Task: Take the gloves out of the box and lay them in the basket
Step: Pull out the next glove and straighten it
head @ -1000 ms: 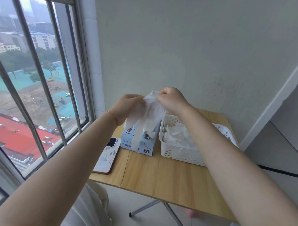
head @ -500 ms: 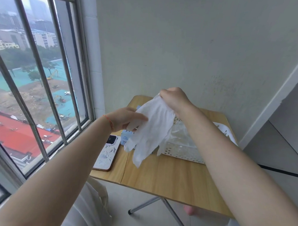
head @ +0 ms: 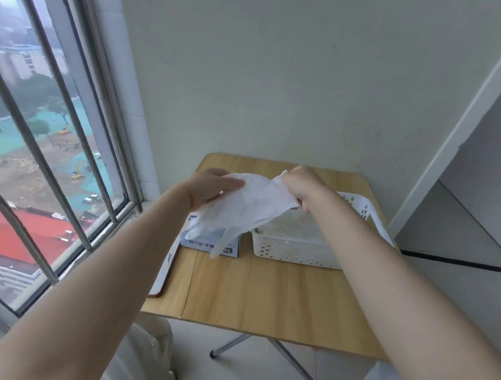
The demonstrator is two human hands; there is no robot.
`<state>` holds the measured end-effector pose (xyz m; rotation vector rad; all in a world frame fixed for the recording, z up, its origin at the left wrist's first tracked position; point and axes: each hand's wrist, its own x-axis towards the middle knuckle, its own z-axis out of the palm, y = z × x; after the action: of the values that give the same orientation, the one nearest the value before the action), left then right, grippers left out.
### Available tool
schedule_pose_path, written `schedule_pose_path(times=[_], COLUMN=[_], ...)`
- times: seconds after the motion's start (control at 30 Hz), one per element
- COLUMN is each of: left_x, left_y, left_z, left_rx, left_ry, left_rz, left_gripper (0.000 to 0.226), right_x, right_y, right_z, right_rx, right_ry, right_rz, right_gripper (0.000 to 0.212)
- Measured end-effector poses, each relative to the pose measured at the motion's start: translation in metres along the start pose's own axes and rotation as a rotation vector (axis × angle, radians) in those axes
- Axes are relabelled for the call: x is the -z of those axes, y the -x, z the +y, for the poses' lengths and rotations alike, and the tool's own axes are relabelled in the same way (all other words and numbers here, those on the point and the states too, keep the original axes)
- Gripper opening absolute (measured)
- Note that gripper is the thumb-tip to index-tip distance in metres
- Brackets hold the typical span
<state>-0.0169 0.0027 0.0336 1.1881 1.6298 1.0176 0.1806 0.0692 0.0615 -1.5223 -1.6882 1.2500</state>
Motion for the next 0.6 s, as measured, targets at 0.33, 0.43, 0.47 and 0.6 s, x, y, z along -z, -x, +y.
schedule_pose_path(times=[0.33,0.43,0.47,0.6], left_x=[-0.096,-0.116,-0.123,-0.142], left_y=[-0.054,-0.059,-0.06,-0.057], left_z=[0.027,0.03,0.028,0.023], left_rx=[-0.163,-0.208,-0.251,-0.517], left_ry=[-0.503,-0.616,-0.699,-0.862], left_rz=[0.194,0.199,0.211,0.222], left_gripper=[0.01,0.013,0.019,0.021], right_x=[0.069,0.083,0.087,0.091], right_y=[-0.011,-0.012,-0.011,-0.011], right_z=[0.066,0.082,0.087,0.102], right_rx=[-0.075,-0.068,-0.053,0.037], right_ry=[0.217,0.31,0.352,0.598], right_rz=[0.133,0.185,0.217,0.303], right_gripper=[0.033,0.042,0.042,0.053])
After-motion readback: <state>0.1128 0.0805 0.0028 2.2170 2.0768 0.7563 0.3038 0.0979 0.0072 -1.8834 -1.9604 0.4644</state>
